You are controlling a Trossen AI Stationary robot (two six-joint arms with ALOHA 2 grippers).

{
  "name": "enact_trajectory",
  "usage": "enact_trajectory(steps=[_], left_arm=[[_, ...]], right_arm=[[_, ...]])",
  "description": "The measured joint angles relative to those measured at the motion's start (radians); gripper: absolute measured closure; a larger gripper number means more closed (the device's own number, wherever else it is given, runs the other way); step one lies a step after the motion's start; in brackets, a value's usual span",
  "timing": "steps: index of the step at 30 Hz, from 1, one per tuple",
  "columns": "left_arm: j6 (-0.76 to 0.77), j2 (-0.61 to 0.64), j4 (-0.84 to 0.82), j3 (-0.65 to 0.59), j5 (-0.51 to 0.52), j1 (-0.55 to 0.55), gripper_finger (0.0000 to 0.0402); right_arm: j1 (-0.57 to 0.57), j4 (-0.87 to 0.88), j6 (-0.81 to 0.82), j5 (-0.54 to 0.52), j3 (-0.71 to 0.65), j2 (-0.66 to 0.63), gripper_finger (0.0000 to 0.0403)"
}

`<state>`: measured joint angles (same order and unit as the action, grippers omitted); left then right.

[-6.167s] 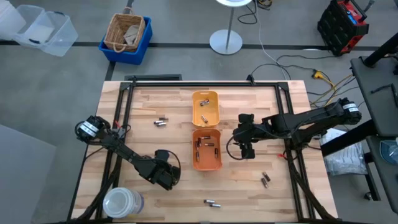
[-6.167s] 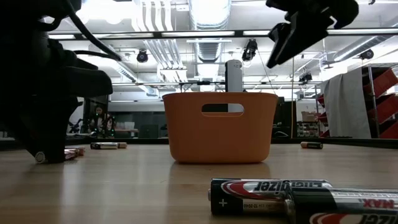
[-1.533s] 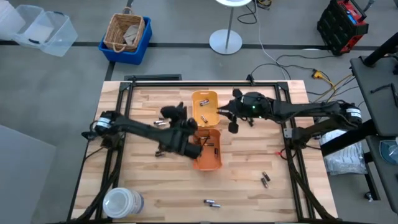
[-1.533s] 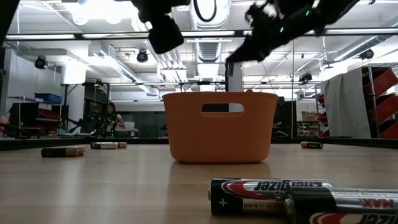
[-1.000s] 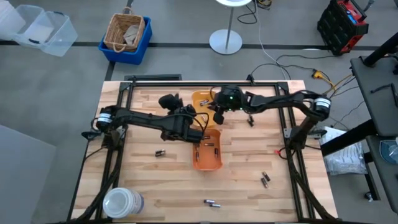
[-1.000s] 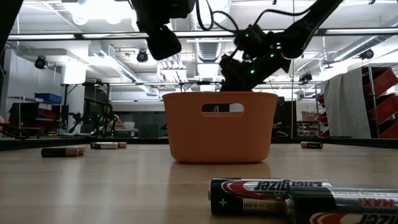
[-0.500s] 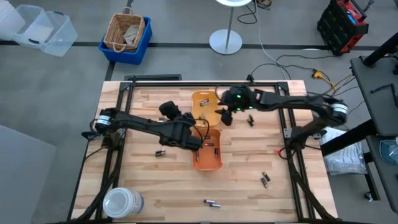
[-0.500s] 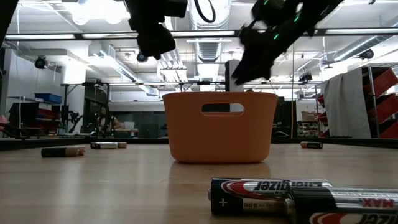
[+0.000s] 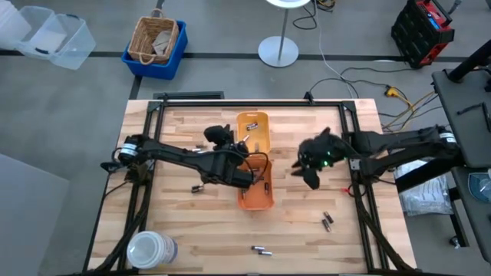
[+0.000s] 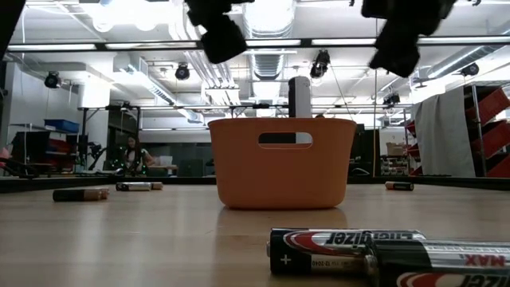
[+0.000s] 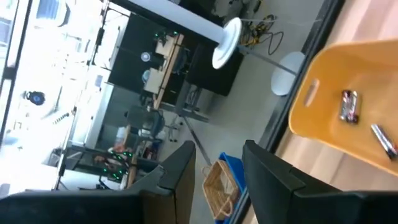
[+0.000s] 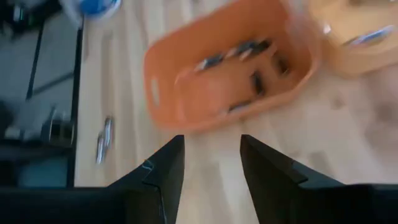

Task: Sort batteries
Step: Put the black battery into the orange bin

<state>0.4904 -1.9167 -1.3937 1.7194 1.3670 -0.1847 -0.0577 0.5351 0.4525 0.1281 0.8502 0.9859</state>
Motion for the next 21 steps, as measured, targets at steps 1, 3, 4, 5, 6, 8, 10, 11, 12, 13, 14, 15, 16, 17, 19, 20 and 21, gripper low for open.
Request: enact_trajectory(steps=[1, 3, 4, 5, 6, 8, 10, 11, 12, 13, 14, 15, 16, 17, 19, 20, 21], left_arm=[[-0.020, 0.000, 0.020, 0.014, 0.004, 0.002, 0.0287], [-0.059, 0.000, 0.059, 0.042, -0.005, 0.004, 0.0287], [-0.078, 0.000, 0.076, 0.057, -0.022, 0.004, 0.0287], [-0.090, 0.000, 0.089, 0.069, -0.047, 0.003, 0.0287], [-0.098, 0.000, 0.096, 0.080, -0.078, 0.003, 0.0287], [-0.101, 0.000, 0.102, 0.092, -0.151, 0.000, 0.0287], [-0.102, 0.000, 0.100, 0.094, -0.221, -0.003, 0.0287], [-0.104, 0.000, 0.100, 0.091, -0.246, -0.006, 0.0287], [-0.106, 0.000, 0.100, 0.086, -0.265, -0.009, 0.0287], [-0.108, 0.000, 0.097, 0.080, -0.284, -0.013, 0.0287], [-0.113, 0.000, 0.095, 0.073, -0.306, -0.018, 0.0287], [-0.117, 0.000, 0.095, 0.065, -0.332, -0.024, 0.0287], [-0.121, 0.000, 0.096, 0.056, -0.355, -0.030, 0.0287], [-0.124, 0.000, 0.096, 0.045, -0.372, -0.038, 0.0287], [-0.127, 0.000, 0.096, 0.022, -0.386, -0.052, 0.0287], [-0.127, 0.000, 0.096, 0.011, -0.386, -0.058, 0.0287], [-0.127, 0.000, 0.096, 0.004, -0.386, -0.063, 0.0287]], right_arm=[[-0.027, 0.001, 0.006, -0.002, -0.010, 0.001, 0.0256], [-0.085, 0.002, 0.008, -0.002, -0.025, 0.016, 0.0263], [-0.112, 0.000, 0.004, -0.007, -0.030, 0.025, 0.0266], [-0.136, 0.001, 0.003, -0.021, -0.034, 0.037, 0.0270], [-0.159, 0.002, 0.003, -0.041, -0.036, 0.049, 0.0273], [-0.196, 0.002, 0.003, -0.072, -0.037, 0.072, 0.0280], [-0.224, 0.005, 0.011, -0.079, -0.037, 0.090, 0.0287], [-0.233, 0.010, 0.024, -0.079, -0.037, 0.096, 0.0291], [-0.240, 0.021, 0.037, -0.080, -0.037, 0.101, 0.0294], [-0.245, 0.034, 0.058, -0.090, -0.037, 0.106, 0.0298], [-0.250, 0.049, 0.077, -0.103, -0.037, 0.109, 0.0302], [-0.252, 0.071, 0.091, -0.108, -0.037, 0.113, 0.0306], [-0.257, 0.094, 0.110, -0.112, -0.037, 0.118, 0.0310], [-0.261, 0.115, 0.128, -0.112, -0.037, 0.123, 0.0313], [-0.270, 0.164, 0.163, -0.109, -0.037, 0.130, 0.0319], [-0.274, 0.188, 0.185, -0.109, -0.037, 0.131, 0.0321], [-0.278, 0.208, 0.207, -0.109, -0.037, 0.131, 0.0324]])
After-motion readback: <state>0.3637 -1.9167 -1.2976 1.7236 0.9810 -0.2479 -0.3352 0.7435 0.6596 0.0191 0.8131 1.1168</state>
